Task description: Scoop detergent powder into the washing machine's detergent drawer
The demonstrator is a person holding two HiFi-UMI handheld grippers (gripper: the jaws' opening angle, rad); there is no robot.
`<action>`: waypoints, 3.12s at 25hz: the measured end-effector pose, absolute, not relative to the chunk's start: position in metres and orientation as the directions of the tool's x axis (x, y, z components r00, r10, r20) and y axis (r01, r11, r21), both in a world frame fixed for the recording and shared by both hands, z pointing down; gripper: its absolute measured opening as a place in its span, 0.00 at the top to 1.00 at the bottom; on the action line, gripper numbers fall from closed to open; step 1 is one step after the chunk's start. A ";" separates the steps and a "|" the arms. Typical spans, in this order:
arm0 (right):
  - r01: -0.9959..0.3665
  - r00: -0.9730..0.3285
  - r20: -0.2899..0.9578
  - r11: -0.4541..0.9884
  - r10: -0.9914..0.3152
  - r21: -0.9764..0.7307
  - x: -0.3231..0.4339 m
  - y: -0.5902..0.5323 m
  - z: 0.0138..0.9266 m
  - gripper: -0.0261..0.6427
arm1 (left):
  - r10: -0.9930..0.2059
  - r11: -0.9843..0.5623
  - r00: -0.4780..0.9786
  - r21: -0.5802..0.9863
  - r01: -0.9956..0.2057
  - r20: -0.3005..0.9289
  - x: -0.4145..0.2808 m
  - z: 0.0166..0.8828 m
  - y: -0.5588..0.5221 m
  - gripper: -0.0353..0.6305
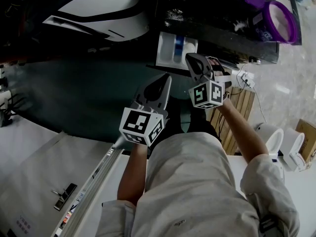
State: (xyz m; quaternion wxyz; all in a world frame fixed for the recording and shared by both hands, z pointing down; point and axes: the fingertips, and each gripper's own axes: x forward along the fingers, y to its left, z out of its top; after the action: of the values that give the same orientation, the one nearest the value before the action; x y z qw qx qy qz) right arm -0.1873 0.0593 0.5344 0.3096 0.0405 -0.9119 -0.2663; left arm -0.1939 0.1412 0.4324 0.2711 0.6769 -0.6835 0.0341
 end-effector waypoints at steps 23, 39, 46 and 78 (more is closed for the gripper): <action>0.019 -0.848 0.494 0.921 -0.191 0.389 -0.175 0.058 0.494 0.95 | -0.915 0.101 0.027 0.291 -0.951 0.403 -0.183 0.421 0.134 0.92; -0.040 -0.907 0.416 0.997 -0.062 0.061 -0.157 0.048 0.454 0.95 | -0.930 0.178 -0.080 0.251 -0.951 0.358 -0.166 0.398 0.131 0.92; -0.024 -0.931 0.364 1.000 -0.020 -0.008 -0.150 0.048 0.427 0.95 | -0.935 0.216 -0.131 0.239 -0.947 0.329 -0.161 0.388 0.130 0.92; -0.057 -0.973 0.226 0.998 -0.052 -0.018 -0.088 0.035 0.338 0.95 | -0.958 0.202 -0.164 0.150 -0.968 0.236 -0.133 0.335 0.111 0.92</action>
State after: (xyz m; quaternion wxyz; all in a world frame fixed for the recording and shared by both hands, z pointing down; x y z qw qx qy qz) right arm -0.0881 0.0347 0.3375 0.1136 0.0275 -0.9931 0.0121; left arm -0.1329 0.1109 0.3352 0.1403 0.6313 -0.7626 0.0177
